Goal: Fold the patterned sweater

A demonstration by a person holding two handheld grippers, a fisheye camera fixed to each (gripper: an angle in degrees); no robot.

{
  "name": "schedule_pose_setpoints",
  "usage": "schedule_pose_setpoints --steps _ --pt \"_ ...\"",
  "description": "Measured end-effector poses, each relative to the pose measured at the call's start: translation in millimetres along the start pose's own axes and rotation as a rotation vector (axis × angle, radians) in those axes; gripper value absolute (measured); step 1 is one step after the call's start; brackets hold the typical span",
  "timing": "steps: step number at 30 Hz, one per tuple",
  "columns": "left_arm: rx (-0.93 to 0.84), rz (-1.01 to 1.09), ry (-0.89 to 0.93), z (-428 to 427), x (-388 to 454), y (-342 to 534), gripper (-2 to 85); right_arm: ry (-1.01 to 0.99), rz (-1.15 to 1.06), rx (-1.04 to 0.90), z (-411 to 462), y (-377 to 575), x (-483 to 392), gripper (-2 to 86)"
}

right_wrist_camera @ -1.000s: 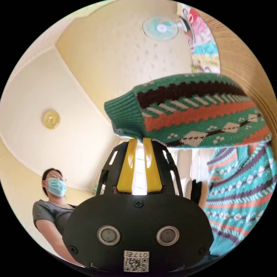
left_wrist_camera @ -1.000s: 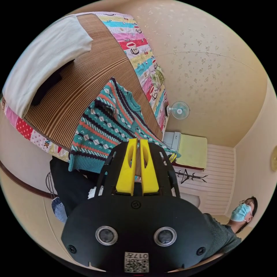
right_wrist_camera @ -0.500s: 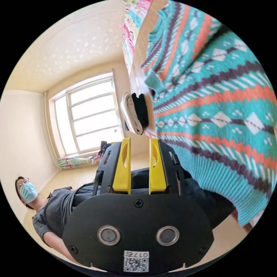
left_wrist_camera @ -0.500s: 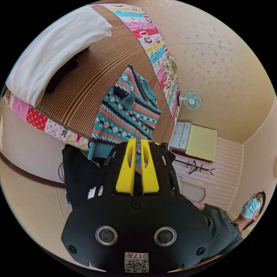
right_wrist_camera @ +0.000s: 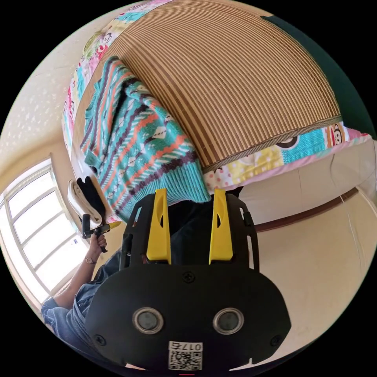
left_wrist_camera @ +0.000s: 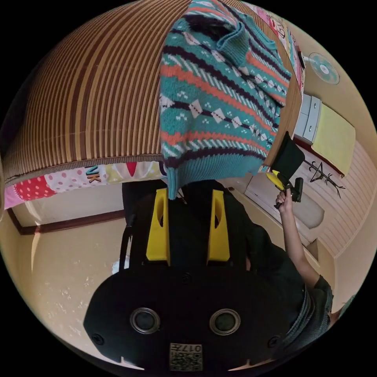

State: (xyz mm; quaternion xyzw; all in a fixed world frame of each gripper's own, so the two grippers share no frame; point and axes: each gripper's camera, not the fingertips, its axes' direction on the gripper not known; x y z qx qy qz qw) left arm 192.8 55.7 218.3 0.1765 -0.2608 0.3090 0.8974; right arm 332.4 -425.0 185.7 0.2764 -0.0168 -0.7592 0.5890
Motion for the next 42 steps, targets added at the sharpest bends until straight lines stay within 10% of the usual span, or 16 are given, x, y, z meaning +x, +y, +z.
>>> schedule_pose_setpoints --steps 10,17,24,30,35,42 --pt "-0.037 0.028 0.051 -17.7 -57.0 14.0 1.0 -0.094 -0.087 -0.283 45.8 -46.7 35.5 5.4" --pt "0.152 0.378 0.454 -144.4 -76.6 107.6 -0.7 -1.02 -0.327 0.083 -80.9 30.1 102.7 2.8" --pt "0.327 0.676 0.891 -230.1 -80.7 204.8 -0.9 -1.367 -0.518 0.33 -165.5 125.7 132.2 1.9" --pt "0.765 0.514 1.337 -232.1 -158.4 208.5 -0.7 -1.331 -0.104 0.398 -134.6 102.9 210.6 1.6" --pt "0.778 0.02 1.17 -205.2 -222.4 162.3 -0.5 -1.256 -0.114 0.233 -120.5 39.8 184.2 1.5" --pt "0.414 0.14 0.546 -194.1 -134.9 100.9 9.9 -1.279 -0.149 0.205 -122.6 -34.8 150.5 1.5"
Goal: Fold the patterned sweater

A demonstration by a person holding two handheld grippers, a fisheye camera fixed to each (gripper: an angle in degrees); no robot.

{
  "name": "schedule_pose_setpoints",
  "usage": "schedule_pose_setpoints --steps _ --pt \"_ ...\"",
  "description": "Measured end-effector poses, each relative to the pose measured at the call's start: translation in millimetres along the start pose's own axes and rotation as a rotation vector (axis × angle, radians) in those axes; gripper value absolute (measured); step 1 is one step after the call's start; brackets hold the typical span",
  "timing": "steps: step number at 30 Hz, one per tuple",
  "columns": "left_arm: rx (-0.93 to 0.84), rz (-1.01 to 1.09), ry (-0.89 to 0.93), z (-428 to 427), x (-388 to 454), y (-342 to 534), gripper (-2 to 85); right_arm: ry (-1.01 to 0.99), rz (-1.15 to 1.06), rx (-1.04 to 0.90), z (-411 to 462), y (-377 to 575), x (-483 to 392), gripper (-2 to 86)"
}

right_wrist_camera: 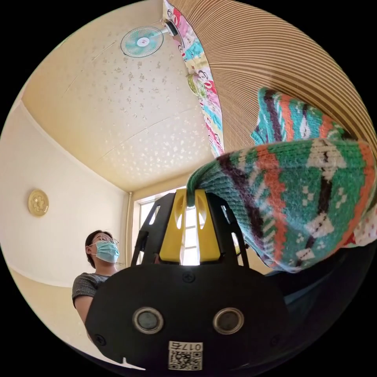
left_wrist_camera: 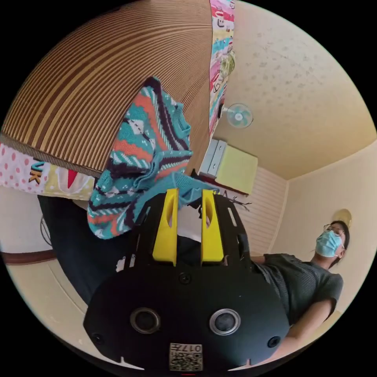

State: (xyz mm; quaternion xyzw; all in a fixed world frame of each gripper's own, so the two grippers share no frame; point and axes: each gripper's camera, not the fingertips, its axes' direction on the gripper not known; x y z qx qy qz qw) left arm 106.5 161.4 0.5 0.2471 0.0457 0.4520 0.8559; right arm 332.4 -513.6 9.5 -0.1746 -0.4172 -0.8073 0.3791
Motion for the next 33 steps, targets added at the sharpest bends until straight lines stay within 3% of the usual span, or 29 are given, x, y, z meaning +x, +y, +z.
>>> schedule_pose_setpoints --steps 6,11,16,19,20,22,25,27,29,31,33 --pt "-0.008 0.092 -0.436 27.9 27.2 -24.0 16.1 0.081 0.111 0.111 -27.2 -48.3 44.2 1.5" --pt "-0.064 0.159 -0.61 68.1 18.7 -51.8 15.8 0.065 0.179 0.168 -43.1 -51.1 82.4 1.9" --pt "-0.119 0.268 -0.635 97.8 39.2 -55.2 5.1 0.008 0.147 0.174 -56.9 -35.6 75.1 1.9" --pt "-0.137 0.364 -0.313 71.5 60.5 -51.2 4.5 -0.067 0.054 0.196 -67.8 -32.6 51.8 1.8" --pt "-0.093 0.393 -0.176 49.3 68.3 -51.8 4.4 -0.103 0.018 0.222 -71.9 -38.2 45.3 1.8" --pt "0.035 0.408 -0.086 12.7 75.6 -58.7 4.2 -0.152 -0.031 0.215 -66.8 -60.6 41.6 1.7" --pt "0.114 0.402 -0.16 -5.1 81.9 -103.4 4.0 0.003 -0.043 0.104 -22.6 -118.2 45.4 1.6" --pt "0.157 0.303 -0.417 10.7 75.0 -155.7 4.1 0.115 -0.014 0.079 4.2 -153.4 61.0 1.5" --pt "0.188 0.176 -0.495 25.0 50.6 -196.5 4.3 0.257 0.08 0.068 33.8 -188.3 98.9 1.6" --pt "0.235 0.036 -0.484 32.5 16.9 -224.0 4.6 0.331 0.235 0.117 50.6 -191.5 129.6 1.8" --pt "0.324 -0.105 -0.43 27.2 -19.8 -232.4 5.2 0.345 0.248 0.17 71.0 -179.6 136.8 1.7"
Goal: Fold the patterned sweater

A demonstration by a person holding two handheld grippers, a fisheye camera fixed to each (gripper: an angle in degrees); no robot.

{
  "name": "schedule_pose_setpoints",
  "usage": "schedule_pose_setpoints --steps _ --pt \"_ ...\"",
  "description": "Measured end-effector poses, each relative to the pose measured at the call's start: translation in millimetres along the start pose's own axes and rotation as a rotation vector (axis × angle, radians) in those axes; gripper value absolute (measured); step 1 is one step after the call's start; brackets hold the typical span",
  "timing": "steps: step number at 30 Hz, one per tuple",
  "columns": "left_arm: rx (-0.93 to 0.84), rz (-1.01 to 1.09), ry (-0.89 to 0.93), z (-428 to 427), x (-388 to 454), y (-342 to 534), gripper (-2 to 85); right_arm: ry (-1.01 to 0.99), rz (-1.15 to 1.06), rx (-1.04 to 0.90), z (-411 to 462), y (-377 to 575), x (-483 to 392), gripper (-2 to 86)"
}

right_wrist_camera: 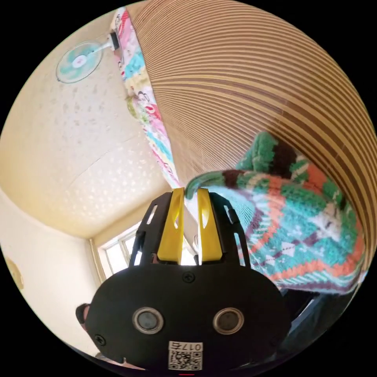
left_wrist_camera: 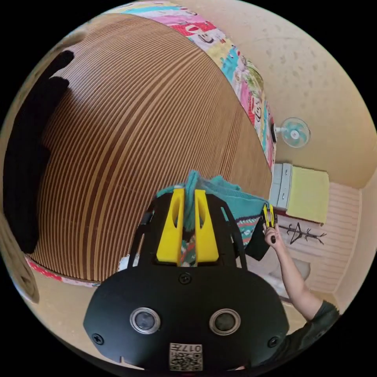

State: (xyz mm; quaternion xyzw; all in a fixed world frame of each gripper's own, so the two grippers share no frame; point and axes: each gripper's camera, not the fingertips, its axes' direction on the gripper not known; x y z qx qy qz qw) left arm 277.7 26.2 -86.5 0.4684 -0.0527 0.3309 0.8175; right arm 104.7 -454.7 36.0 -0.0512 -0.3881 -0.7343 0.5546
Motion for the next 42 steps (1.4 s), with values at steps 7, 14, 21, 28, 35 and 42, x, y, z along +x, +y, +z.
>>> schedule_pose_setpoints --steps 7,14,21,28,35,42 --pt "-0.066 0.049 0.093 -2.6 -62.1 51.0 15.0 0.593 -0.556 -0.35 100.9 103.2 -27.6 0.6" --pt "-0.3 0.014 0.181 68.8 -121.1 131.6 17.8 1.024 -0.757 -0.707 225.4 188.7 74.6 0.4" --pt "-0.348 0.13 0.187 68.8 -76.8 117.5 8.7 1.072 -0.768 -0.855 280.5 155.5 145.4 0.1" --pt "-0.26 0.506 0.139 61.1 122.0 146.9 7.6 0.861 -0.766 -0.867 258.5 126.7 145.9 0.3" --pt "-0.201 0.781 -0.027 225.1 331.5 234.1 7.3 0.772 -0.558 -0.506 67.9 31.6 135.6 0.6" --pt "-0.415 0.65 0.053 398.9 345.0 283.0 6.3 0.62 -0.345 -0.252 -153.3 -57.3 169.8 1.9"
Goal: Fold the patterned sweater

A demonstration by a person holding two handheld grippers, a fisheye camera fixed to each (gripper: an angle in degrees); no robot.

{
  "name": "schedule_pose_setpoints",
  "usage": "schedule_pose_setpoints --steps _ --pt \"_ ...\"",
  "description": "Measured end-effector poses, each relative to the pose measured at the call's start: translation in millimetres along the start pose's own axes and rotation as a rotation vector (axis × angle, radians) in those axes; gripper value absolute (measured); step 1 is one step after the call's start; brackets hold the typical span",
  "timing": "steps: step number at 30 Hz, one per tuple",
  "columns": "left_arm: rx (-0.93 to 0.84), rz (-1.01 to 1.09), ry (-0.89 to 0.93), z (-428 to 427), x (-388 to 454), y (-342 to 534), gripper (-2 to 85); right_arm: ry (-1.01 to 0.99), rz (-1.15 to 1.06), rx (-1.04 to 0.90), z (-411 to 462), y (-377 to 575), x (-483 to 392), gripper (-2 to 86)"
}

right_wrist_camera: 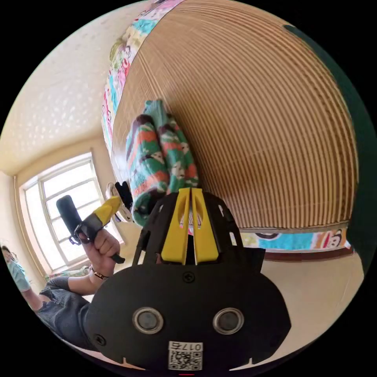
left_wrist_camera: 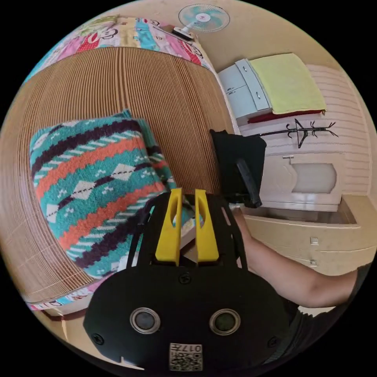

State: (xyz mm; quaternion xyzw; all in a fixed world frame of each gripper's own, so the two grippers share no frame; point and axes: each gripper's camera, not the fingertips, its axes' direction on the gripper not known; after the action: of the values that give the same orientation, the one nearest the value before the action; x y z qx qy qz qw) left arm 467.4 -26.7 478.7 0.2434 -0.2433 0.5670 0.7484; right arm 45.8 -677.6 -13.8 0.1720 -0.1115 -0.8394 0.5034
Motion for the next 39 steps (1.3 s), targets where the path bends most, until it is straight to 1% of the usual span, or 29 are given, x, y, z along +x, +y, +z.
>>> schedule_pose_setpoints --steps 2,4,5,6,7,8,9,10,11,12,13,14,15,16,17,18,19,20,22,24,28,31,33,34,35,36,37,38,39 --pt "0.055 0.059 0.072 -8.1 5.6 18.1 6.6 -0.124 -0.073 0.047 -32.9 -5.0 16.5 3.7" --pt "0.104 0.057 0.028 -24.7 2.9 39.3 7.5 -0.199 -0.127 0.036 -37.9 -17.4 19.2 7.2" --pt "0.145 0.019 -0.042 -39.8 -6.6 54.4 8.7 -0.22 -0.147 0.005 -30.8 -30.4 18.5 12.7" --pt "0.191 -0.043 -0.112 -56.2 -23.1 69.1 10.3 -0.225 -0.153 -0.021 -24.0 -38.2 17.8 15.5" --pt "0.213 -0.083 -0.142 -63.9 -33.5 75.7 11.4 -0.23 -0.16 -0.09 -4.7 -56.1 15.9 20.3" --pt "0.254 -0.184 -0.189 -78.7 -60.4 88.9 13.5 -0.238 -0.174 -0.167 19.4 -74.7 12.2 23.9" --pt "0.283 -0.291 -0.2 -90.2 -92.7 100.4 15.6 -0.242 -0.184 -0.203 32.2 -83.7 9.6 25.1" --pt "0.292 -0.342 -0.196 -94.3 -109.9 105.2 16.7 -0.242 -0.199 -0.266 57.6 -100.8 4.2 27.5" --pt "0.296 -0.436 -0.172 -98.5 -145.1 112.7 18.7 -0.24 -0.203 -0.311 82.0 -116.9 0.6 30.0" --pt "0.285 -0.518 -0.132 -97.4 -178.9 117.2 20.5 -0.24 -0.196 -0.326 93.3 -124.0 0.2 30.1" --pt "0.274 -0.557 -0.106 -95.0 -195.2 118.6 21.4 -0.254 -0.17 -0.356 115.2 -137.0 1.4 30.3" --pt "0.252 -0.617 -0.048 -87.5 -223.8 119.7 22.6 -0.31 -0.155 -0.38 135.2 -147.4 1.2 29.4" --pt "0.235 -0.617 0.051 -75.8 -245.3 116.5 23.4 -0.327 -0.143 -0.398 145.6 -151.7 1.0 28.9" --pt "0.224 -0.597 0.116 -68.6 -253.2 113.2 23.1 -0.3 -0.12 -0.413 160.3 -158.6 -1.3 27.4" --pt "0.202 -0.555 0.282 -50.9 -267.6 106.0 22.4 -0.176 -0.111 -0.414 166.4 -162.5 -6.3 24.8" --pt "0.174 -0.564 0.387 -35.2 -278.7 102.5 22.1 -0.133 -0.131 -0.415 168.6 -163.2 -11.0 23.0" --pt "0.167 -0.56 0.401 -32.0 -281.1 101.5 21.9 -0.107 -0.152 -0.416 172.5 -163.4 -18.9 20.1" --pt "0.148 -0.533 0.407 -29.0 -281.8 98.5 21.4 -0.136 -0.151 -0.406 173.9 -162.2 -24.0 17.9" --pt "0.106 -0.496 0.405 -29.2 -277.4 93.7 20.3 -0.158 -0.171 -0.388 176.0 -154.1 -36.5 16.0" --pt "0.081 -0.405 0.337 -47.4 -257.2 92.5 18.4 -0.177 -0.217 -0.376 183.2 -138.7 -58.9 14.8" --pt "0.118 -0.345 0.328 -97.6 -238.6 119.7 17.0 -0.216 -0.299 -0.393 228.6 -96.7 -131.1 13.8" --pt "0.156 -0.306 0.279 -163.0 -226.2 157.0 16.8 -0.232 -0.379 -0.427 285.0 -71.3 -208.0 13.6" --pt "0.201 -0.269 0.201 -234.3 -216.1 193.3 16.7 -0.257 -0.441 -0.452 325.3 -60.4 -265.6 13.6" --pt "0.217 -0.265 0.184 -253.6 -214.7 202.9 16.7 -0.28 -0.485 -0.467 353.9 -54.5 -308.4 13.6" --pt "0.257 -0.261 0.152 -296.4 -212.3 224.0 16.7 -0.306 -0.531 -0.483 384.9 -49.2 -355.8 13.6" --pt "0.302 -0.251 0.111 -342.4 -208.4 245.4 16.7 -0.318 -0.556 -0.492 400.3 -46.6 -380.1 13.6" --pt "0.326 -0.244 0.086 -366.2 -205.8 256.0 16.7 -0.341 -0.61 -0.51 431.8 -41.3 -430.7 13.6" --pt "0.374 -0.231 0.036 -413.2 -199.9 276.4 16.7 -0.367 -0.653 -0.523 463.0 -36.5 -481.2 13.6" --pt "0.423 -0.218 -0.018 -461.4 -193.6 296.4 16.7 -0.382 -0.672 -0.527 478.5 -34.5 -506.0 13.7"
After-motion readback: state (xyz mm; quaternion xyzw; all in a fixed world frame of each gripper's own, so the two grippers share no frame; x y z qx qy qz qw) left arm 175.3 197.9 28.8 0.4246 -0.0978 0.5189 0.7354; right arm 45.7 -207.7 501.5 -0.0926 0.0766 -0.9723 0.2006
